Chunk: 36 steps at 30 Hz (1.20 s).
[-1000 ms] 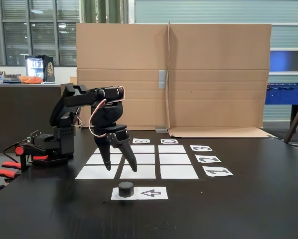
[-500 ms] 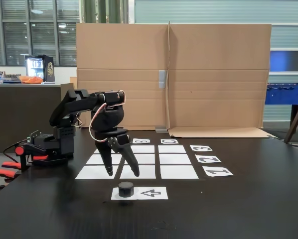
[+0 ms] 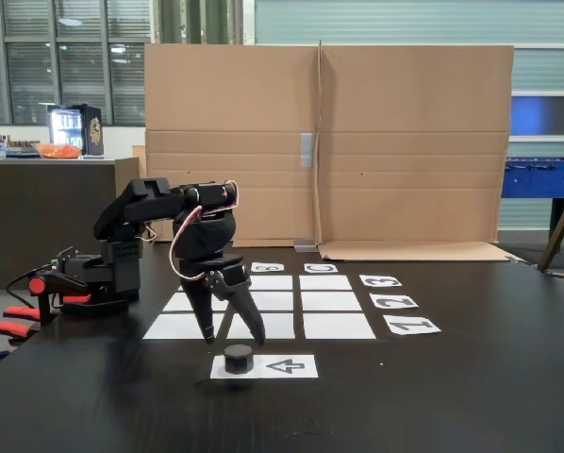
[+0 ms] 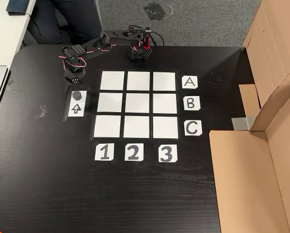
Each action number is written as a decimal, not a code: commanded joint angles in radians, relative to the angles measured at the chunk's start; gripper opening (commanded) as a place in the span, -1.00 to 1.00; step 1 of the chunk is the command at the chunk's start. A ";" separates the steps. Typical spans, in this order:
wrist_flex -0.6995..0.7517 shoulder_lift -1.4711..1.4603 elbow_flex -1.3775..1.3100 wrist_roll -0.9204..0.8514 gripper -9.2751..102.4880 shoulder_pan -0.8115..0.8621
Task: Pick up a new token and place it in the grid on square A2.
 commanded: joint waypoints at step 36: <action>-0.002 -0.098 -0.115 -0.077 -0.13 -0.040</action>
